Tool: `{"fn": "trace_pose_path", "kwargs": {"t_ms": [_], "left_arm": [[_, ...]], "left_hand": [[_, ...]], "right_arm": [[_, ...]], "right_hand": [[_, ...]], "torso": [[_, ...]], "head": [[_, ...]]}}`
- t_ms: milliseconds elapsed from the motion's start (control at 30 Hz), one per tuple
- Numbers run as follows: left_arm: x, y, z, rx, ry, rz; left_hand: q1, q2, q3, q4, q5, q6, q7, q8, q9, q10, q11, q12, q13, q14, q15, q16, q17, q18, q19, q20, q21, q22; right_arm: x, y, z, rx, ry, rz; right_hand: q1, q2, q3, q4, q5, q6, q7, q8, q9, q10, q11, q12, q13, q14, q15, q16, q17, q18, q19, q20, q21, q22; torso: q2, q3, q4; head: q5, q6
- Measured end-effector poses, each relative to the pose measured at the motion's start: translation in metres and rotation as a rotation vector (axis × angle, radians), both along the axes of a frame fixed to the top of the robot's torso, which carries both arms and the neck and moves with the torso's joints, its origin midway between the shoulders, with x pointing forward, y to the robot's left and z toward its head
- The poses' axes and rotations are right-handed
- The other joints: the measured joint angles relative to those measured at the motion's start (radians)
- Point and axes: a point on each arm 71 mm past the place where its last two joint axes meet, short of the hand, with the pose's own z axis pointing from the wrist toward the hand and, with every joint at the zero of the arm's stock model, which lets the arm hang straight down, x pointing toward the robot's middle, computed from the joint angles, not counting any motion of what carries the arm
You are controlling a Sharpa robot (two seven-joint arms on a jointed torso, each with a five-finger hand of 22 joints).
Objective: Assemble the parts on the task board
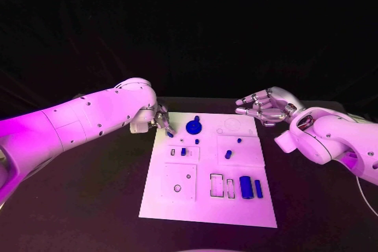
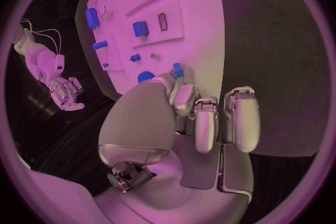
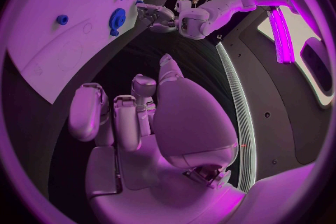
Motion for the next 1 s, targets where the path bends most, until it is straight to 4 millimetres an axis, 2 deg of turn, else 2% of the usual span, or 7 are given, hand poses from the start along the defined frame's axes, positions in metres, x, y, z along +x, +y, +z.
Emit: {"fn": "trace_pose_path", "kwargs": {"t_ms": [100,267,400,567,1000], "left_arm": [[-0.008,0.001,0.002,-0.017,-0.01,-0.011],[-0.021,0.004,0.007,-0.045,-0.033,-0.018],[-0.032,0.004,0.011,-0.068,-0.052,-0.024],[-0.042,0.001,0.013,-0.089,-0.072,-0.03],[-0.063,-0.006,-0.008,-0.118,-0.089,-0.031]], "left_hand": [[-0.016,-0.018,0.036,-0.014,-0.001,0.0,0.0,0.005,0.006,0.001,-0.001,0.003,0.002,0.0,0.0,0.0,0.0,0.0,0.0,0.0,0.0,0.0],[-0.034,-0.016,0.054,-0.023,-0.001,0.0,0.0,0.014,0.014,0.002,-0.002,0.009,0.002,0.0,0.0,0.0,0.0,0.0,0.0,0.0,0.0,0.0],[-0.041,-0.024,0.063,-0.026,-0.001,0.002,0.001,0.02,0.019,0.007,-0.007,0.009,0.005,0.0,0.0,0.0,0.0,0.0,0.0,0.0,0.0,0.0],[-0.047,-0.029,0.067,-0.03,-0.006,0.002,0.001,0.02,0.025,0.007,-0.007,0.009,0.005,0.0,0.0,0.0,0.0,0.0,0.0,0.0,0.0,0.0],[-0.048,-0.045,0.079,-0.042,-0.012,0.003,0.001,0.026,0.03,0.012,-0.009,0.014,0.005,0.0,0.0,0.0,0.0,0.0,0.0,0.0,0.0,0.0]], "right_arm": [[0.0,-0.001,0.0,0.0,0.0,-0.001],[0.001,-0.001,0.0,-0.001,0.0,-0.003],[0.001,-0.001,0.0,-0.001,0.0,-0.004],[0.001,-0.001,-0.001,0.0,0.001,-0.003],[0.001,-0.002,-0.002,0.001,0.005,-0.003]], "right_hand": [[0.0,0.0,0.0,0.0,-0.004,0.0,0.0,0.0,0.0,0.0,0.0,0.0,-0.001,0.0,0.0,0.0,0.0,0.0,0.0,0.0,0.0,-0.001],[0.0,0.0,0.0,0.0,-0.004,0.0,0.0,0.0,0.0,0.0,0.0,0.0,-0.001,0.0,0.0,0.0,0.0,0.0,0.0,0.0,0.0,-0.002],[0.0,0.0,0.0,0.0,-0.004,0.0,0.0,0.0,0.0,0.0,0.0,0.0,-0.001,0.0,0.0,0.0,0.0,0.0,0.0,0.0,0.0,-0.002],[0.0,0.0,0.0,0.0,-0.004,0.0,0.0,0.0,0.0,0.0,0.0,0.0,-0.002,0.0,0.0,0.0,0.0,0.0,0.0,0.0,0.0,-0.002],[-0.004,0.004,0.0,0.0,-0.008,0.0,0.0,0.0,0.0,0.0,0.0,0.0,-0.002,0.0,0.0,0.0,0.0,0.0,0.0,0.0,-0.004,-0.003]], "torso": [[-0.001,0.0002,0.0011],[-0.002,0.0008,0.0034],[-0.004,0.0025,0.0058],[-0.005,0.0027,0.0081],[-0.005,0.0022,0.0081]], "head": [[0.0,0.0],[0.003,-0.001],[0.004,-0.002],[0.005,-0.004],[0.01,-0.008]]}}
